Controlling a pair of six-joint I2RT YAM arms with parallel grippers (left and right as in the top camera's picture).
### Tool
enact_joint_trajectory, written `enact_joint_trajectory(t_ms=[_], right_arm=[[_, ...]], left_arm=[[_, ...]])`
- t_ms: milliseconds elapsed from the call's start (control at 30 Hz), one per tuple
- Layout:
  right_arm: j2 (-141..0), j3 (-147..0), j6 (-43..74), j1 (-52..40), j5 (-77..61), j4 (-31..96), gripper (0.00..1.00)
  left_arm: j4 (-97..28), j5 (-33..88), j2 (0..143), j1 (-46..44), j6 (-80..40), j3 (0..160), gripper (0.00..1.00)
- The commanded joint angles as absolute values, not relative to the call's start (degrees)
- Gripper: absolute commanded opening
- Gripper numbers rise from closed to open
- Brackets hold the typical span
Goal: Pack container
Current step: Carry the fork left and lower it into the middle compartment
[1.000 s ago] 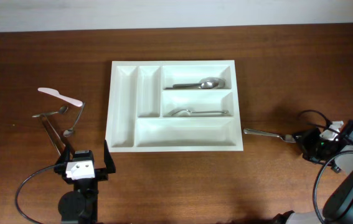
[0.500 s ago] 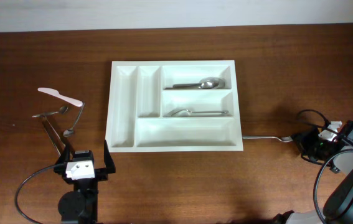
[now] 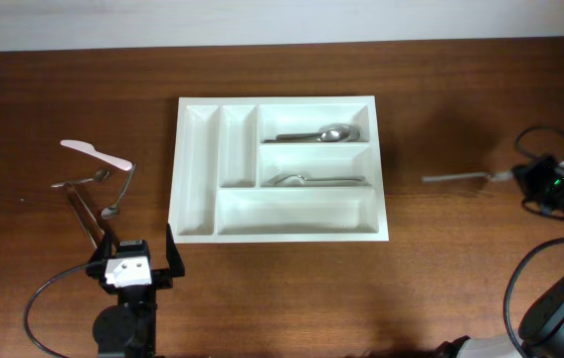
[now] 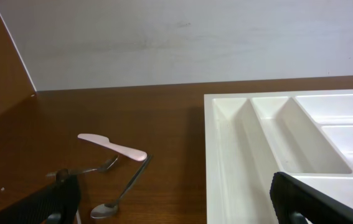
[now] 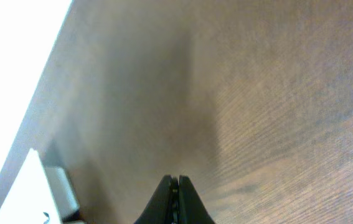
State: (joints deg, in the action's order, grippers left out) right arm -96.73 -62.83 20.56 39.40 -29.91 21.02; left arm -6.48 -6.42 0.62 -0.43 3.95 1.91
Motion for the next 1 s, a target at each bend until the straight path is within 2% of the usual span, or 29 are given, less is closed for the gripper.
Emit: enact_joint_trajectory(t_ms=[0, 133, 267, 500, 667, 967], right_arm=[[-96.9, -69.1, 20.4, 39.4, -32.1, 22.6, 0.04], [-96.9, -70.6, 21.5, 36.8, -38.1, 23.6, 0.04], [-96.9, -70.6, 21.5, 27.2, -37.8, 24.1, 0.04], [-96.9, -70.6, 28.6, 8.9, -26.3, 21.8, 0.04], [-98.1, -70.6, 38.1, -2.9, -10.5, 22.7, 0.04], [-107.2, -70.6, 50.0, -11.4, -7.0, 23.2, 0.04]], left_arm=[[-6.4, -6.6, 0.4, -0.7, 5.1, 1.5, 0.99], [-6.4, -6.6, 0.4, -0.7, 5.1, 1.5, 0.99], [-6.4, -6.6, 0.4, -0.7, 5.1, 1.5, 0.99], [-6.4, -6.6, 0.4, -0.7, 5.1, 1.5, 0.99], [-6.4, -6.6, 0.4, -0.7, 5.1, 1.5, 0.99], [-6.4, -6.6, 0.4, -0.7, 5.0, 1.5, 0.99]])
